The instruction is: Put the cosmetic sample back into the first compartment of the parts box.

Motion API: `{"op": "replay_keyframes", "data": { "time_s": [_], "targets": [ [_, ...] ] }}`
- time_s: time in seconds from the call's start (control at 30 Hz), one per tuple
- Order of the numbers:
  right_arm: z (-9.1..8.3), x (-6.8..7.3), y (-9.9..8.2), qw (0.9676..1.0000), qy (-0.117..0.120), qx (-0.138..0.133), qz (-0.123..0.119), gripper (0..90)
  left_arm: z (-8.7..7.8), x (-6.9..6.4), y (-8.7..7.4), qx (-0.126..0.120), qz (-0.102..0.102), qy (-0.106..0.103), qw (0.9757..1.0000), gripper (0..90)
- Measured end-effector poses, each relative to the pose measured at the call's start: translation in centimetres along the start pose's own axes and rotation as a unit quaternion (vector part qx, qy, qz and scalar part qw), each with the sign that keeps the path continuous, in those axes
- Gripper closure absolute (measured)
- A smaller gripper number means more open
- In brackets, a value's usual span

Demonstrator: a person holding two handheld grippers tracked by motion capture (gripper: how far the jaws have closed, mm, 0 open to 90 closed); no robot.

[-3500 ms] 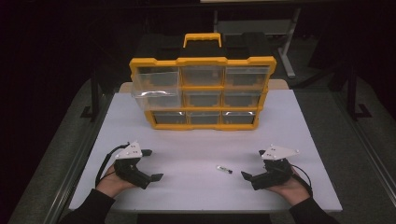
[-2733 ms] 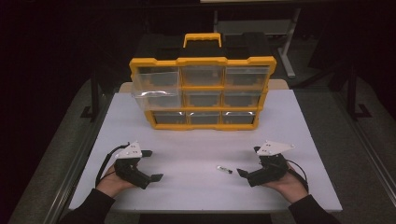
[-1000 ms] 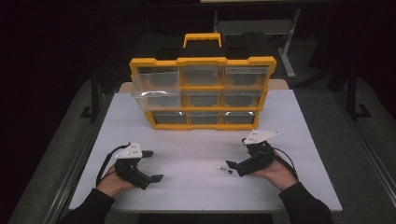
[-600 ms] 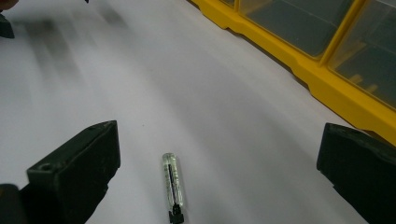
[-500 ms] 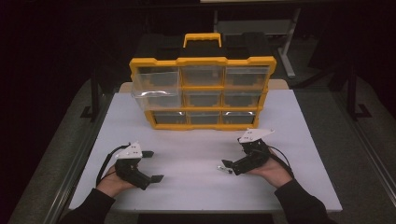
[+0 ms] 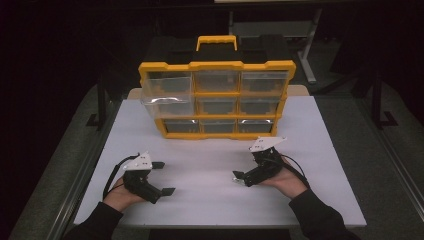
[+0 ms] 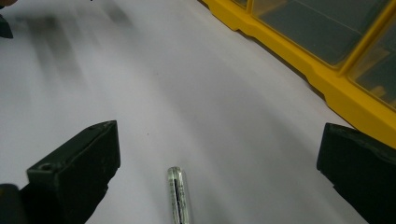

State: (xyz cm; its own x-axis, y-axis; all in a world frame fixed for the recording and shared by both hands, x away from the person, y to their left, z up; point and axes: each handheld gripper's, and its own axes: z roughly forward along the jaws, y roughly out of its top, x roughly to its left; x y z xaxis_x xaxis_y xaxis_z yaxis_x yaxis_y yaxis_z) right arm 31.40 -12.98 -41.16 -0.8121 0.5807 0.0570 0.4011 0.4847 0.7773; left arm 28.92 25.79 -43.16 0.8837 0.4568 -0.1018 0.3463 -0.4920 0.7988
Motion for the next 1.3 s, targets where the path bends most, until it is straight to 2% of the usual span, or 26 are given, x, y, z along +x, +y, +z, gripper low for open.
{"op": "replay_keyframes", "data": {
  "time_s": [0.43,0.8,1.3],
  "targets": [
    [1.2,0.5,0.6,0.9998,0.014,0.011,-0.012,0.0,0.0,0.0,0.0,-0.001,0.000,-0.001,1.0000,0.0],
    [2.1,1.0,0.4,0.9978,0.035,0.050,-0.027,0.0,0.0,0.0,0.0,-0.001,0.001,-0.002,1.0000,0.0],
    [2.6,1.3,0.0,0.9947,0.032,0.089,-0.039,0.0,0.0,0.0,-0.1,0.000,0.001,-0.003,1.0000,0.0]
  ]
}}
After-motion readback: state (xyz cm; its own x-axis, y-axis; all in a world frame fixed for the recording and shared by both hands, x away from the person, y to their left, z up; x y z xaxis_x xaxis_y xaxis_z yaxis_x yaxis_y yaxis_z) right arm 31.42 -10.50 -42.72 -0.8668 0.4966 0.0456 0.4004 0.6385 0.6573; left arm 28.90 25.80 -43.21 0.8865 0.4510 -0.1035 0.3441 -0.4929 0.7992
